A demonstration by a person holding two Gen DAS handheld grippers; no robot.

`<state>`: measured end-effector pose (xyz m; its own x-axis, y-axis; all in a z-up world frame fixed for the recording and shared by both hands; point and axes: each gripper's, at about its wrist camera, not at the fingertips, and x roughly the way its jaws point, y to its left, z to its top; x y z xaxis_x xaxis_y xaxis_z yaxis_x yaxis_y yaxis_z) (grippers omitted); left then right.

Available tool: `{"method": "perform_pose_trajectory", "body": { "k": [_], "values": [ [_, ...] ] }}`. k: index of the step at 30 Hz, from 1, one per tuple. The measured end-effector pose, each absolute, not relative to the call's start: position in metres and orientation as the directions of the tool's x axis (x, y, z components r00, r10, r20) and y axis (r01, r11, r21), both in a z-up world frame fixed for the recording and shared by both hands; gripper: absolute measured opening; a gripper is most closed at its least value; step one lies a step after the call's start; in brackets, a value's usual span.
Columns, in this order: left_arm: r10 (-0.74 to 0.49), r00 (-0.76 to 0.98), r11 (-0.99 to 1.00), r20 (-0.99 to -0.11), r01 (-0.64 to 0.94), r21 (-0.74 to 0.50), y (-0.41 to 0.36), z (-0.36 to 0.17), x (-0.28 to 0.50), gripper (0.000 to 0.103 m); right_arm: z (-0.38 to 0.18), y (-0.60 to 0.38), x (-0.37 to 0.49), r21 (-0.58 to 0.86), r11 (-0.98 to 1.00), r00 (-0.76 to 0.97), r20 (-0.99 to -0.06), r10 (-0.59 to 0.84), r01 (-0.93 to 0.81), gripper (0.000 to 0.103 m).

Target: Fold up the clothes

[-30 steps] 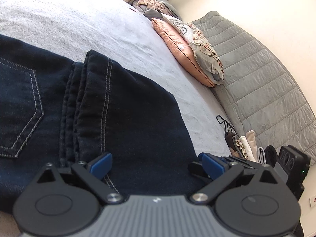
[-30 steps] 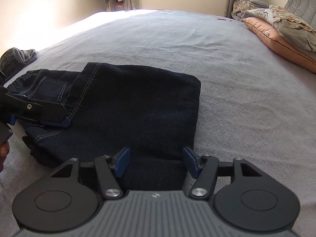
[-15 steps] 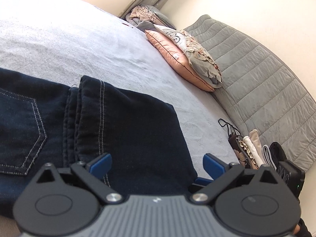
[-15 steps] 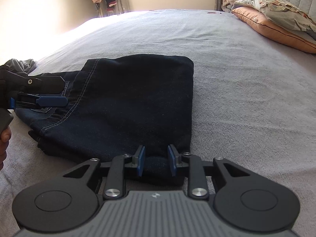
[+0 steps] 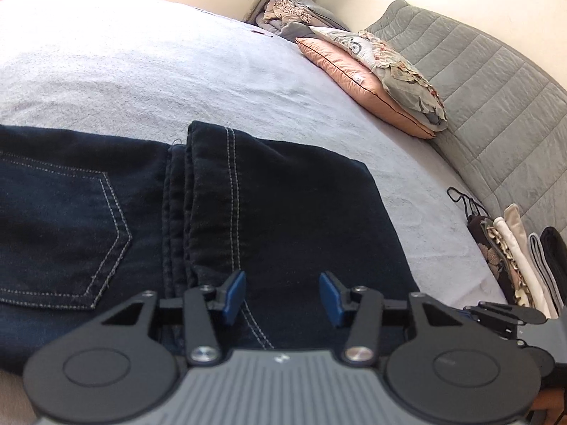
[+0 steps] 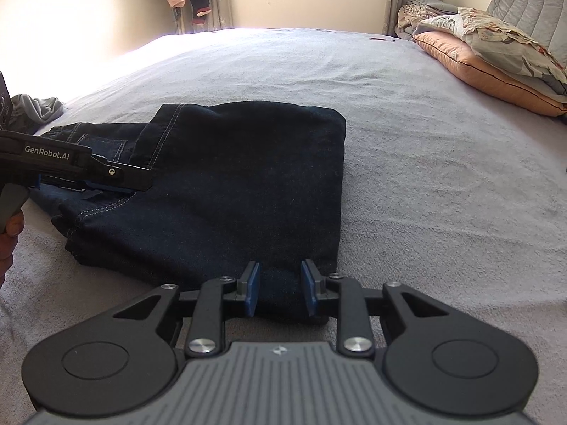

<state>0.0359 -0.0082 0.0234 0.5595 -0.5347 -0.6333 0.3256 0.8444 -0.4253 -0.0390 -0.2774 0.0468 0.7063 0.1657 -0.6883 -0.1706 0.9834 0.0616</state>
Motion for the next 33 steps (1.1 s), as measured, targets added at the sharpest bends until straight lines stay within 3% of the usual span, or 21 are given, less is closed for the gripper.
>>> {"method": "perform_pose_trajectory", "body": {
  "k": [3, 13, 19, 21, 27, 33],
  "values": [
    [-0.498, 0.570, 0.867, -0.654, 0.343, -0.361, -0.012, 0.023, 0.034, 0.036, 0.047, -0.275, -0.042, 0.045, 0.984, 0.708, -0.689, 0.156, -0.174, 0.028],
    [-0.479, 0.570, 0.875, -0.668, 0.369, -0.313, -0.016, 0.020, 0.034, 0.036, 0.044, -0.279, -0.049, 0.053, 0.984, 0.684, -0.713, 0.157, -0.171, 0.028],
    [-0.457, 0.577, 0.881, -0.677, 0.399, -0.254, -0.024, 0.021, 0.031, 0.036, 0.067, -0.294, -0.033, 0.174, 0.973, 0.691, -0.686, 0.229, -0.149, 0.031],
    [-0.455, 0.577, 0.880, -0.678, 0.405, -0.247, -0.025, 0.022, 0.030, 0.038, 0.074, -0.295, -0.017, 0.183, 0.971, 0.694, -0.680, 0.239, -0.155, 0.031],
    [-0.460, 0.568, 0.875, -0.682, 0.422, -0.239, -0.027, 0.021, 0.032, 0.039, 0.050, -0.283, 0.062, 0.176, 0.964, 0.568, -0.781, 0.259, -0.199, 0.030],
    [-0.464, 0.565, 0.868, -0.683, 0.444, -0.223, -0.032, 0.021, 0.029, 0.048, 0.051, -0.285, 0.113, 0.213, 0.962, 0.580, -0.767, 0.274, -0.173, 0.028]
  ]
}}
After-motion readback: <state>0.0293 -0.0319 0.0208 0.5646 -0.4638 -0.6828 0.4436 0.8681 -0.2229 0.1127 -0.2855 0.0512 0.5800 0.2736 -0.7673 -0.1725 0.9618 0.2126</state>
